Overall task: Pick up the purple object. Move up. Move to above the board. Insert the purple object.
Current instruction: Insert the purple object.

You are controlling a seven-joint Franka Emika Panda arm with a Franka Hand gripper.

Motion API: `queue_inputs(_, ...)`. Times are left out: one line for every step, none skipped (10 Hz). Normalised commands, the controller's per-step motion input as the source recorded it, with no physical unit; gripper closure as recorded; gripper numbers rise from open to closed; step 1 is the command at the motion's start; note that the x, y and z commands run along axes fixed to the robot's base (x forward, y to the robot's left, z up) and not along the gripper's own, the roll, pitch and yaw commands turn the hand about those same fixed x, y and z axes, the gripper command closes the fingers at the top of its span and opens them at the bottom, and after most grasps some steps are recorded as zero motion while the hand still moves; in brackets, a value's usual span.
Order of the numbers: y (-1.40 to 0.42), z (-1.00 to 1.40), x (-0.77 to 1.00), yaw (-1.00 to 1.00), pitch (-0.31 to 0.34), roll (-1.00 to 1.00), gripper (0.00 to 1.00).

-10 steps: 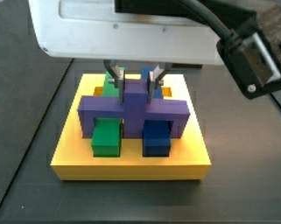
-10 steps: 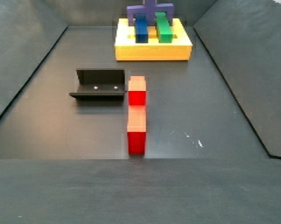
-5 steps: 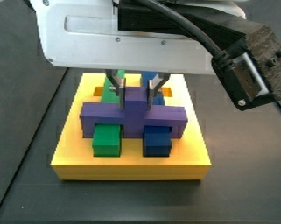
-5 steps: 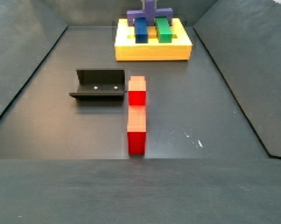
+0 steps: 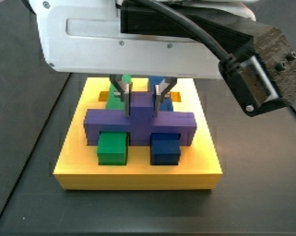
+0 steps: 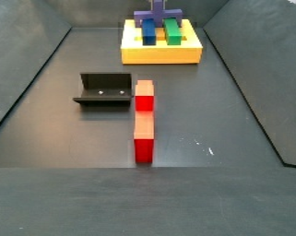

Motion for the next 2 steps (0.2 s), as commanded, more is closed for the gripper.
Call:
queue_inputs(0.0, -0.15, 0.0, 0.0, -0.033, -0.01, 1.0)
queue_inputs(0.0, 0.0, 0.0, 0.0, 0.0, 0.0, 1.0)
